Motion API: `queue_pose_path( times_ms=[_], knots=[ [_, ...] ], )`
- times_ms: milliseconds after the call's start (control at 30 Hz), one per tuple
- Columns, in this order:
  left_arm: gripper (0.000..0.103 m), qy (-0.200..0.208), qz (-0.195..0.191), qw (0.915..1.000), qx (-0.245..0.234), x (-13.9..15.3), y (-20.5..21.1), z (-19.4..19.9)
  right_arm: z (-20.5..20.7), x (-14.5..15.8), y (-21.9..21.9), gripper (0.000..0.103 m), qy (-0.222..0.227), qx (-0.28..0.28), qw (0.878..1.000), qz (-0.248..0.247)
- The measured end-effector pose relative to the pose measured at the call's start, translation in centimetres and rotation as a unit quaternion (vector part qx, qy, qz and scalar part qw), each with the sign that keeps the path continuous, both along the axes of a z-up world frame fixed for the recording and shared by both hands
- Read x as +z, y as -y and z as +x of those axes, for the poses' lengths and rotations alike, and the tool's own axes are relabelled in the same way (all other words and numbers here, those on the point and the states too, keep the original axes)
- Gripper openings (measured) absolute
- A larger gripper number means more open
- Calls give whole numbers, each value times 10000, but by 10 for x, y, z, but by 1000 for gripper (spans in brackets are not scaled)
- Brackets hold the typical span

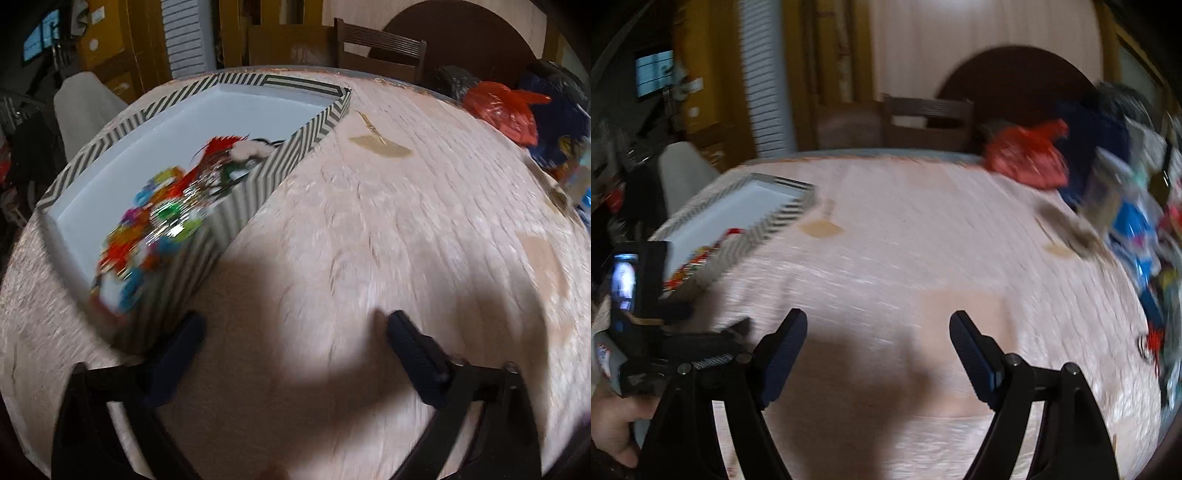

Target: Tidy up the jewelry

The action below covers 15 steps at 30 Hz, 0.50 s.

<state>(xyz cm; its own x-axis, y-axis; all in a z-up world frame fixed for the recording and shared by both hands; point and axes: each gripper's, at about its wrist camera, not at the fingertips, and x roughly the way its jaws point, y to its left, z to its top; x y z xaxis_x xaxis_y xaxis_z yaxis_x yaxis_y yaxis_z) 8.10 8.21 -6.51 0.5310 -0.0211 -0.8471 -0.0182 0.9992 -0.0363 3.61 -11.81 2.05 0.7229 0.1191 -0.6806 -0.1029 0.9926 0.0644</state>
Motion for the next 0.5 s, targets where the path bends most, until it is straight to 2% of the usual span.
queue_pose_path(
  times_ms=[33,100,200,333,433,500],
  knots=[
    [100,21,-1,10000,-11,7,-5,-9,-1,5,-8,83,27,78,10000,-9],
    [100,328,6,9994,-77,32,-24,-41,-3,13,-19,83,62,230,9997,-8],
    [100,708,-16,9975,2,65,-57,-68,-2,26,-41,83,34,650,9979,6],
    [101,810,-271,9962,165,96,-95,-62,-6,50,-83,83,137,1238,9921,-147],
    [103,834,-298,9954,359,109,-110,-56,-9,67,-110,83,106,1495,9885,-186],
    [103,923,-135,9948,403,116,-113,-62,-10,77,-121,83,127,1569,9874,-186]
  ],
)
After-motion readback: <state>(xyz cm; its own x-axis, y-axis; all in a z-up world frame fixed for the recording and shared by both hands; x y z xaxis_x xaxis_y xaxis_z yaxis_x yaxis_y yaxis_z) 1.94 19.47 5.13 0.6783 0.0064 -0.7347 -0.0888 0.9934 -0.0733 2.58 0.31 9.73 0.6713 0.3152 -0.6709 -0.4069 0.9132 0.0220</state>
